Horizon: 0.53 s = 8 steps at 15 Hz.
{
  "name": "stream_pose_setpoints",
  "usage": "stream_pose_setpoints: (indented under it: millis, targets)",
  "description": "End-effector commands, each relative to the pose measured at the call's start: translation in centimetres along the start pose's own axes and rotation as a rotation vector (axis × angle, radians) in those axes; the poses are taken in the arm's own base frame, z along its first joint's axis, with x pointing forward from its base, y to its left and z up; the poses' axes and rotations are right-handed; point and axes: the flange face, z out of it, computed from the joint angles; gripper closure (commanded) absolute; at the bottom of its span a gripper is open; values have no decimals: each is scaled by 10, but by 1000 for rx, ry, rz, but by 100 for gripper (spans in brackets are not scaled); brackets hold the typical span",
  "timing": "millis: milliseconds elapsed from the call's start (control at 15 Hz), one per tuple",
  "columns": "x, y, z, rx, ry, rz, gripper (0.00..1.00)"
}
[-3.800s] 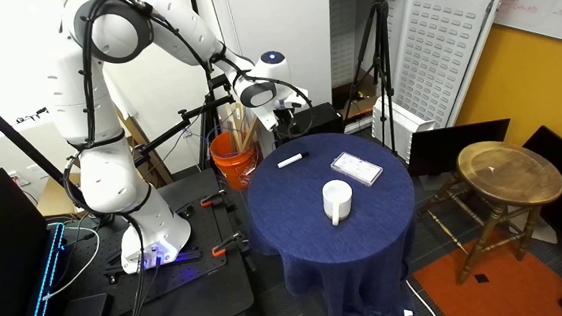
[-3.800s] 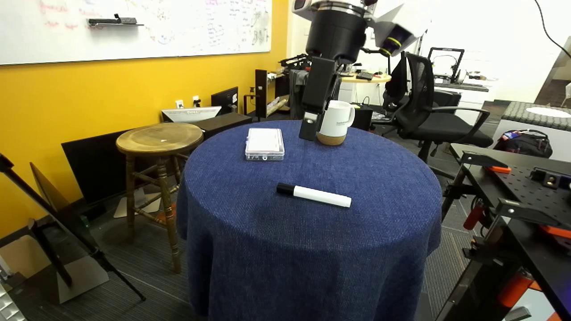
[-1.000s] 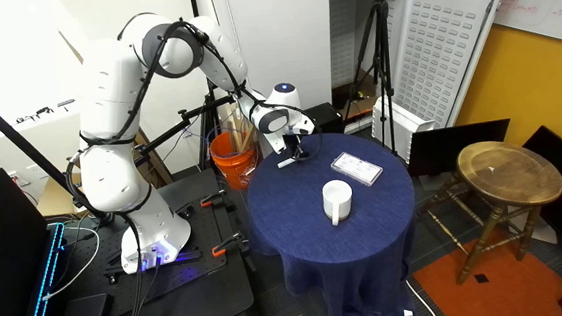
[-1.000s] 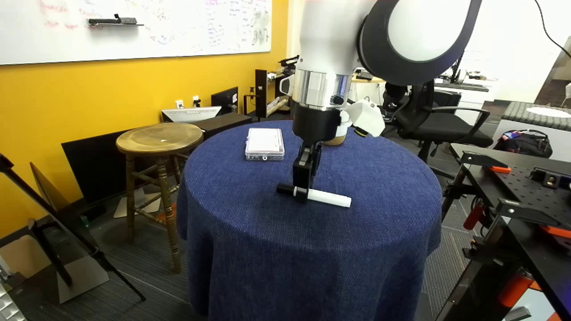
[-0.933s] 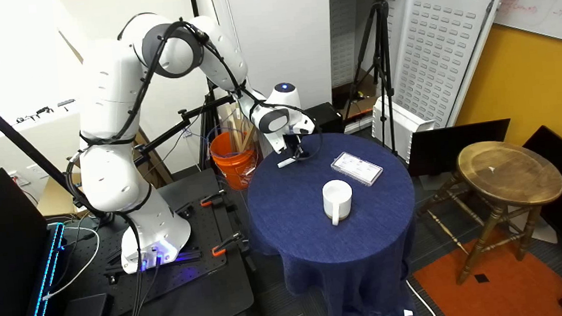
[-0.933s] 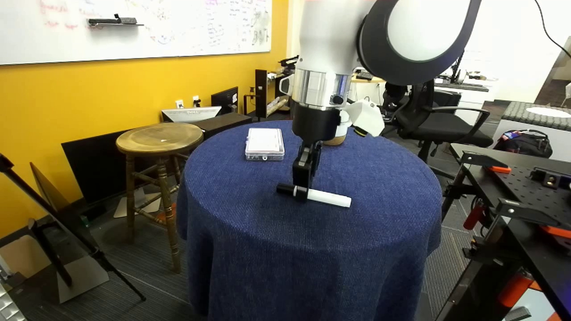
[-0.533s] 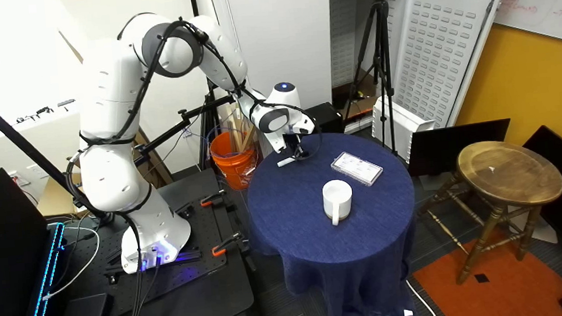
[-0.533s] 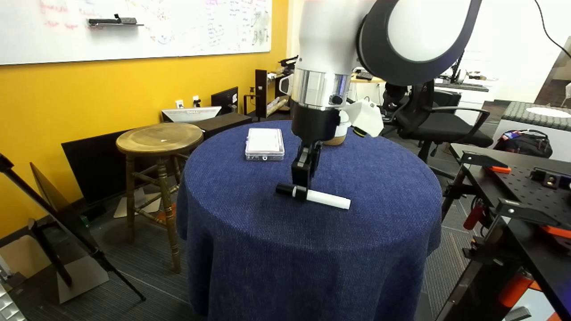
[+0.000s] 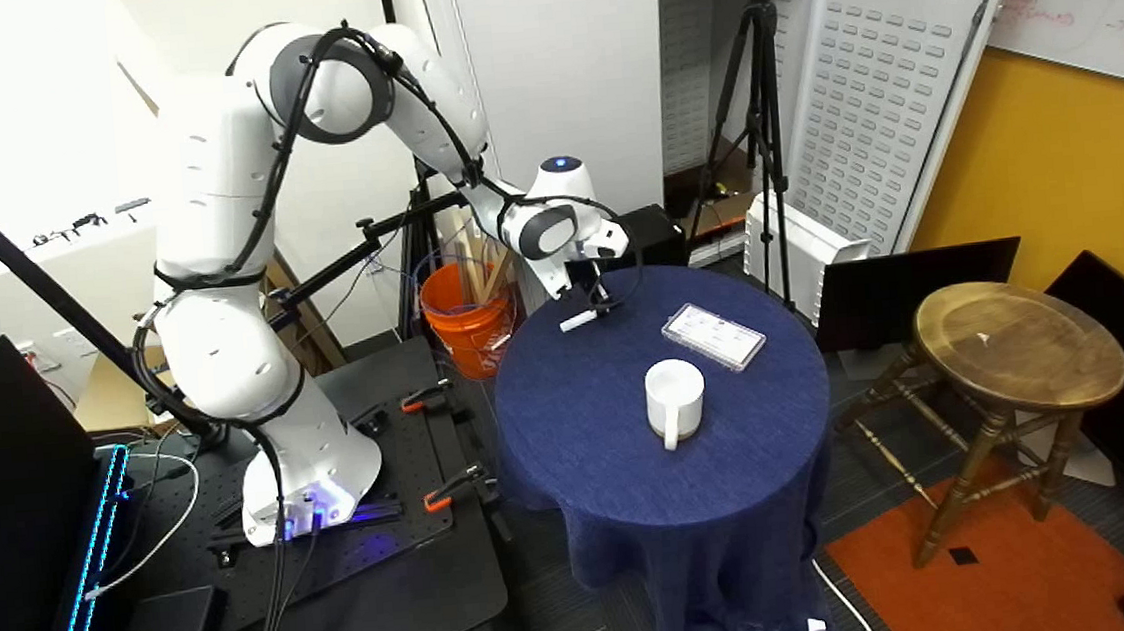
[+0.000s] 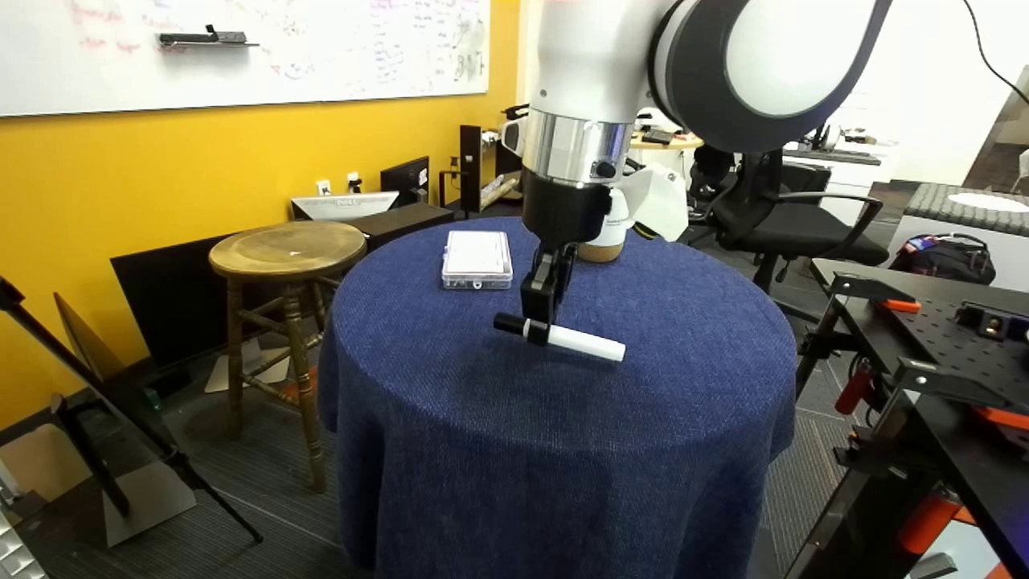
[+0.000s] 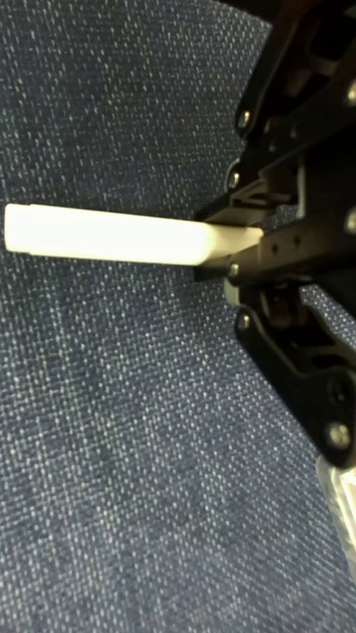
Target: Rotate the marker
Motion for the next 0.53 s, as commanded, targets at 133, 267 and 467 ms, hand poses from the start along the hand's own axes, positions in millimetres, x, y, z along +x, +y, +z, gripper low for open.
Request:
stream_pose_setpoints:
  millis: [133,267,467]
  targets:
    - [-4,-2,-36,15,-3,-99,95]
    - [-6,-2,-45,37,-24,-167,95]
    - [-10,2,-56,48,-94,-264,95]
